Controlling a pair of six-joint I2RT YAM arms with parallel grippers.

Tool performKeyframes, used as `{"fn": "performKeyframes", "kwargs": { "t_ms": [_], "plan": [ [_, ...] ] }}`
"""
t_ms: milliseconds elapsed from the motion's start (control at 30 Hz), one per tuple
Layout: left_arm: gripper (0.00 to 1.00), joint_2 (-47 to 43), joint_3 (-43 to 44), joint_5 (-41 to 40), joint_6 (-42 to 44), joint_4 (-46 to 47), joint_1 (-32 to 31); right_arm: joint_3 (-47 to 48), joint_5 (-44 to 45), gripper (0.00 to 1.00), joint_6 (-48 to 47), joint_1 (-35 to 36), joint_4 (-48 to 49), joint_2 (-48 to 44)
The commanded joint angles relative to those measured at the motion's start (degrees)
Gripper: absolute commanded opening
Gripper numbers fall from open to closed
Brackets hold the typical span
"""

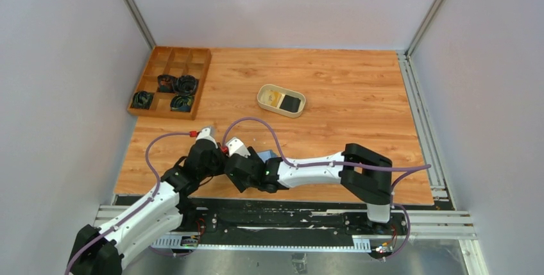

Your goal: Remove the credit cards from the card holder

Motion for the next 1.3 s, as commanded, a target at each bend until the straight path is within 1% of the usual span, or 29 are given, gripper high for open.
{"fn": "performKeyframes", "kwargs": {
  "t_ms": [0,233,467,833,1000,1067,1133,1200,1267],
  "plan": [
    [0.00,0.0,2.1,0.6,-0.1,0.4,-0.1,1.6,0.9,0.72,-1.2,0.2,0.8,2.3],
    [0.00,0.0,2.5,0.7,-0.1,-0.1,0.0,-0.3,5.5,0.72,-0.4,-0.5,-1.8,2.4],
    [0.00,0.2,2.3,1.1,0.1,-0.1,-0.1,-3.3,10.9,0.72,1.8,-3.7,-4.0,0.4],
    [0.00,0.5,2.1,1.3,0.4,-0.3,-0.1,-9.3,17.0,0.72,4.1,-10.3,-3.9,-6.9],
    [0.00,0.7,2.2,1.1,0.6,-0.1,-0.1,-13.2,18.0,0.72,4.5,-12.0,-4.4,-11.7],
    [0.00,1.0,2.2,1.1,0.7,0.0,-0.1,-14.5,14.4,0.72,1.8,-12.2,-2.2,-14.6],
    [0.00,1.4,1.7,1.0,0.6,0.7,-0.1,-15.4,6.6,0.72,-1.6,-12.1,1.7,-16.7],
    [0.00,2.1,0.7,0.8,0.4,1.7,-0.1,-15.4,-4.5,0.72,-3.4,-12.3,5.8,-18.2],
    [0.00,3.1,0.4,0.1,0.2,2.2,-0.1,-14.2,-18.0,0.72,-3.4,-13.0,10.2,-16.8]
  ]
}}
